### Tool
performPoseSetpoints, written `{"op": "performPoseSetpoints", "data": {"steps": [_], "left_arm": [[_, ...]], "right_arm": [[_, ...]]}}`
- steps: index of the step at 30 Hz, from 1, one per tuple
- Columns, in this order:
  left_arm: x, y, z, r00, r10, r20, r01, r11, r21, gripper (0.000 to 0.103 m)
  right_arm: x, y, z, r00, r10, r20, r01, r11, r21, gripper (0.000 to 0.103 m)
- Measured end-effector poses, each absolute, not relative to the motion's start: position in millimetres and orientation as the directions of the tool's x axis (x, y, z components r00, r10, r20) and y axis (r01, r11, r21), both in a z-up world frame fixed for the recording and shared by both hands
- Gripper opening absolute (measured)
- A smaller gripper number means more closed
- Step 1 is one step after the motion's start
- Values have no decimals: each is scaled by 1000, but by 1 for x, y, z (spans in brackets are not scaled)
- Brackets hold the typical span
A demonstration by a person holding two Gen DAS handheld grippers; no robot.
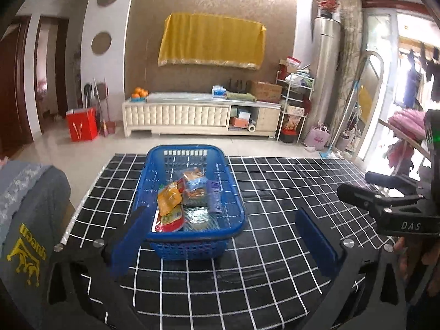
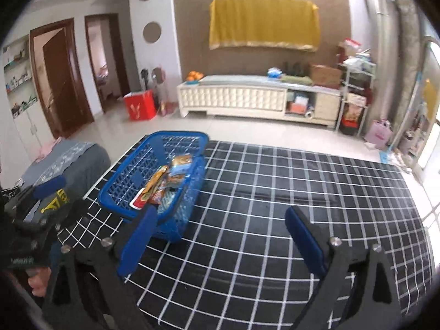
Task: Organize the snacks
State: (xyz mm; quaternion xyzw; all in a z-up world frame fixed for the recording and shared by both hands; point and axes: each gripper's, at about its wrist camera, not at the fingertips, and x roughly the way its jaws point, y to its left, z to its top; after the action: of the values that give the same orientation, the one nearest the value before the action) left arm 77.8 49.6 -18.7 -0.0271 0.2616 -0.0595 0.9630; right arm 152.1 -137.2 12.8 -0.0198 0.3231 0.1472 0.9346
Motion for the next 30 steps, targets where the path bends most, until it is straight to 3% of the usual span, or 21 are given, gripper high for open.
{"op": "performPoseSetpoints", "data": {"steps": [2, 9, 30], "left_arm": [[64, 38, -13, 870, -104, -482, 92, 995, -48, 103], [24, 15, 8, 908, -58, -415, 68, 998, 9, 103], [-14, -5, 14, 905, -96, -415, 114, 993, 20, 103]], "right_arm": [[136, -144, 17, 770, 236, -593, -260, 964, 46, 103], [90, -161, 32, 824, 200, -530, -216, 976, 33, 103], [40, -164, 39, 834, 227, -503, -245, 969, 31, 103]]}}
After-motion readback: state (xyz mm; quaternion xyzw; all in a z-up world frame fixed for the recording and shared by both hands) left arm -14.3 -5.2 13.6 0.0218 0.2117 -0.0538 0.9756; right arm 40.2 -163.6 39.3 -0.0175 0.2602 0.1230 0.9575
